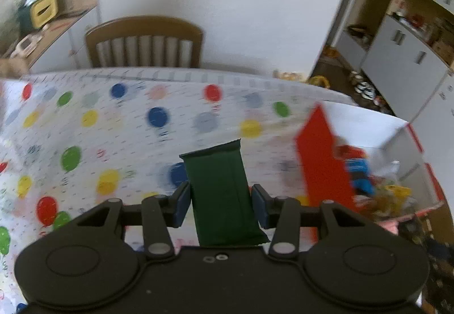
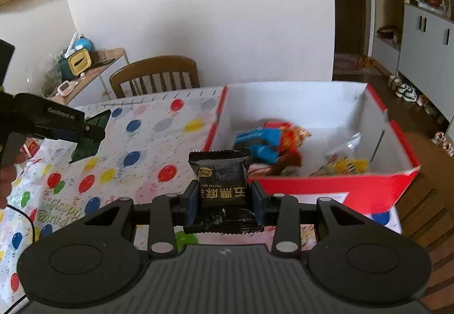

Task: Organize snacks
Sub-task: 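Lift the green packet and black candy and carry them over the box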

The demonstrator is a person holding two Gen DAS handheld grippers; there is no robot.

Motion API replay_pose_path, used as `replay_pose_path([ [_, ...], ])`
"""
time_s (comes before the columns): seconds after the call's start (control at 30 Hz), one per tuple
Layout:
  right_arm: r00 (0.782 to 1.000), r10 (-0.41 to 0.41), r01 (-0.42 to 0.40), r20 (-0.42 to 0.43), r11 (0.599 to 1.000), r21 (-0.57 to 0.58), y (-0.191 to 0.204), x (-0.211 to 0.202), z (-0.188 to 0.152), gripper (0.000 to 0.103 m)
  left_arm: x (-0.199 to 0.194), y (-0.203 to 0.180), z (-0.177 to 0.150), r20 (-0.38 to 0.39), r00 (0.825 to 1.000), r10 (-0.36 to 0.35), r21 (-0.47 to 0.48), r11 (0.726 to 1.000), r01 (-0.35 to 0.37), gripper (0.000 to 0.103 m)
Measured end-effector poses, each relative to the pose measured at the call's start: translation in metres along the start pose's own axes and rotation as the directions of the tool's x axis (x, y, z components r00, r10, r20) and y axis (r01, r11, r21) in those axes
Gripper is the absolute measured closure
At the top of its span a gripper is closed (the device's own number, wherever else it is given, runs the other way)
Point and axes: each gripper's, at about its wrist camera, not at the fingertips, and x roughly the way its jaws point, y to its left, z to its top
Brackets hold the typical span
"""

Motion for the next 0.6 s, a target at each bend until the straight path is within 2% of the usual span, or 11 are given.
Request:
replay_pose_path([
  [0.33,0.998,-0.049,0.049,0.03,0.999,-0.017,-0.06,0.004,0.022,0.065,-0.007,-0.096,0.0,0.023,0.996,-0.081,0.083,0.993,0.079,0.059],
  [0.6,0.997,-0.082,0.082,0.009,0.997,0.001,-0.107,0.03,0.039,0.065,0.015,-0.16,0.005,-0.008,0.994,-0.106,0.142,0.984,0.106,0.059],
])
